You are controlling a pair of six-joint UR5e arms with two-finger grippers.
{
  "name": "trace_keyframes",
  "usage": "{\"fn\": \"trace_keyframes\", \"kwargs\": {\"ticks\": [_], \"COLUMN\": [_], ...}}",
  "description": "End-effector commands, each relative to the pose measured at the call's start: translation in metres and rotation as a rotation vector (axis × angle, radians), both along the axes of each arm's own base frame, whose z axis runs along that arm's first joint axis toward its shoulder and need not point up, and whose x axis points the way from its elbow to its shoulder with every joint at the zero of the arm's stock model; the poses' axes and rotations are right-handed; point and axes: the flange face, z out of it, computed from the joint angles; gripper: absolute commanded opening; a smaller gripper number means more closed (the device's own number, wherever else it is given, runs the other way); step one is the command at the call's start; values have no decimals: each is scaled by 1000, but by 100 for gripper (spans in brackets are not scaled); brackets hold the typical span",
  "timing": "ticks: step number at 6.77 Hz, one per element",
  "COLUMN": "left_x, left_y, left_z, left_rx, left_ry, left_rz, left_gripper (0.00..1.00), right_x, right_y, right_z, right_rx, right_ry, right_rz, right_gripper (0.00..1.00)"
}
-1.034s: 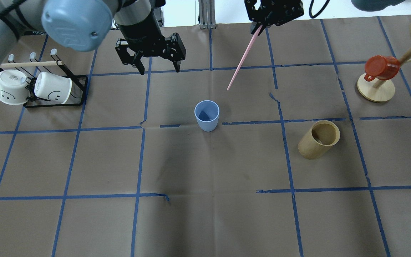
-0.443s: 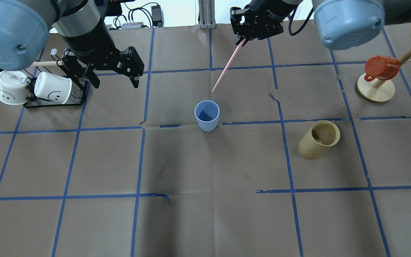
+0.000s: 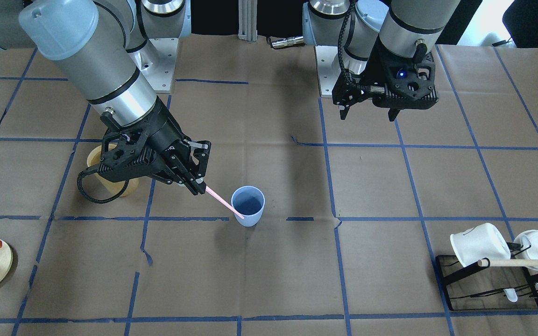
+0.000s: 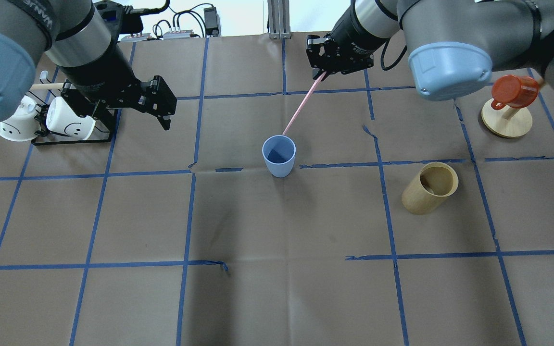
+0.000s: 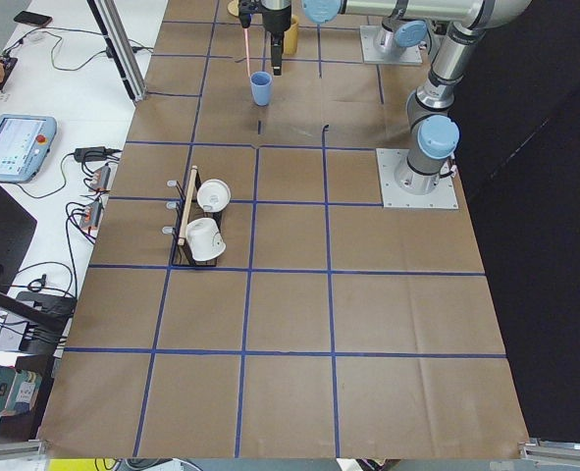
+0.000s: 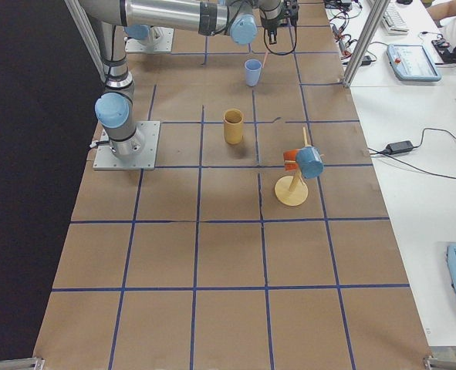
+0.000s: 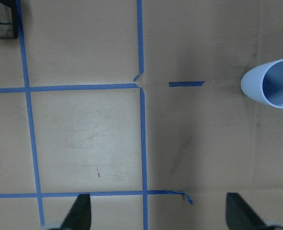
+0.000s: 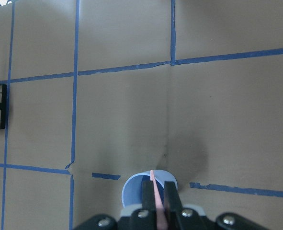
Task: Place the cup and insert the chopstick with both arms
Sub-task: 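Lower the pink chopstick into the blue cup with the right gripper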
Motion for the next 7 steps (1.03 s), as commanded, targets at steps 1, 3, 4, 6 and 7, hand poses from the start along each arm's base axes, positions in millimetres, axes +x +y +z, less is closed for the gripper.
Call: {"fn": "trace_keyframes", "kwargs": {"ticks": [1, 3, 4, 6, 7], "left_x": [2, 1, 2, 2, 2], "left_y": [0, 1, 0, 2, 2], "left_z": [2, 2, 2, 2, 1], "left_rx": [-8, -6, -8, -6, -5], "left_ry": [-4, -4, -3, -4, -4], "left_rz": [3, 2, 3, 3, 3], "left_gripper": [100, 100, 100, 100, 100], "right_x": [10, 13, 14, 12, 12], "right_y": [8, 16, 18, 25, 28], "right_z": [8, 12, 12, -10, -14], "right_rx": [0, 8, 10, 54, 62], "right_ry": [-18, -22, -22, -7, -6], "right_rz": [-5, -5, -1, -4, -6], "right_gripper": [3, 3, 3, 3, 3]}}
